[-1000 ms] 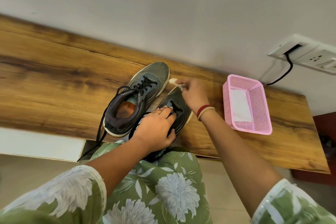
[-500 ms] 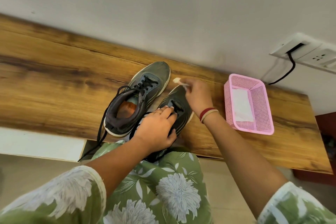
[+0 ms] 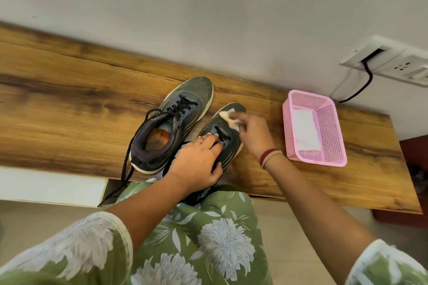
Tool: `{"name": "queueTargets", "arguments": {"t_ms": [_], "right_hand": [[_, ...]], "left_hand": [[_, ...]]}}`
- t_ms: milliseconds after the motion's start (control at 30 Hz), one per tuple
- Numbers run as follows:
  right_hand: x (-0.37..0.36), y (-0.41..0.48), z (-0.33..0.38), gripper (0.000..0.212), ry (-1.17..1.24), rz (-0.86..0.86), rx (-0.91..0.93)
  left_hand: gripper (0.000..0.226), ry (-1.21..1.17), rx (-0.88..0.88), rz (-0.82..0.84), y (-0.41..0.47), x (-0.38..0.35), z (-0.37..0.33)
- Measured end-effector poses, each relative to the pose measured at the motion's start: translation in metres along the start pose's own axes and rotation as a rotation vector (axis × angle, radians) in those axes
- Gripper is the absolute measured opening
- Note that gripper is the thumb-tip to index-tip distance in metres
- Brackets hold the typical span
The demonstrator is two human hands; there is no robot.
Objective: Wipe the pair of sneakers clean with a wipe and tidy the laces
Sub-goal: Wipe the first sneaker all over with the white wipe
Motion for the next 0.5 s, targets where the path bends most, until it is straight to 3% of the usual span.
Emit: {"name": "queueTargets", "arguments": {"t_ms": [100,167,233,300,367,433,500], "right_hand": [[-0.028,-0.02,0.018,0.04,-0.356,0.138,0.17],[-0.023,-0.027,0.016,0.038,-0.363,0.188,0.196],[-0.004,-0.028,-0.002,0.035,-0.01,0.182,0.038],[0.01,-0.036,-0.027,0.032,0.671,0.126,-0.214],[0.007,-0.049,-0.033,0.035,1.271,0.15,-0.346],[0.0,-0.06,-0.027,0.043,1.606,0.2,-0.373],[-0.006,-0.067,-0.02,0.045,1.734,0.229,-0.359]], "left_hand": [[0.05,-0.001,0.009,0.009,0.001,-0.001,0.001],[0.049,0.004,0.0,0.004,0.0,0.0,0.001],[0.049,0.007,-0.021,-0.005,0.0,0.0,0.0],[0.05,-0.007,-0.03,-0.01,0.0,0.0,0.0],[0.051,-0.012,-0.03,-0.012,0.0,-0.001,-0.001],[0.051,-0.005,-0.029,-0.011,0.001,-0.001,0.0],[0.049,-0.002,-0.025,-0.011,0.001,-0.001,0.001]]}}
Point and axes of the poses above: each hand's wrist, its own y-axis towards the middle knuckle, its own x-axis out of the back of the hand, z = x × y, the point moved 8 cm from there along y, towards the middle knuckle, and after that the axes turned 6 degrees about z, right-handed, at the moved point
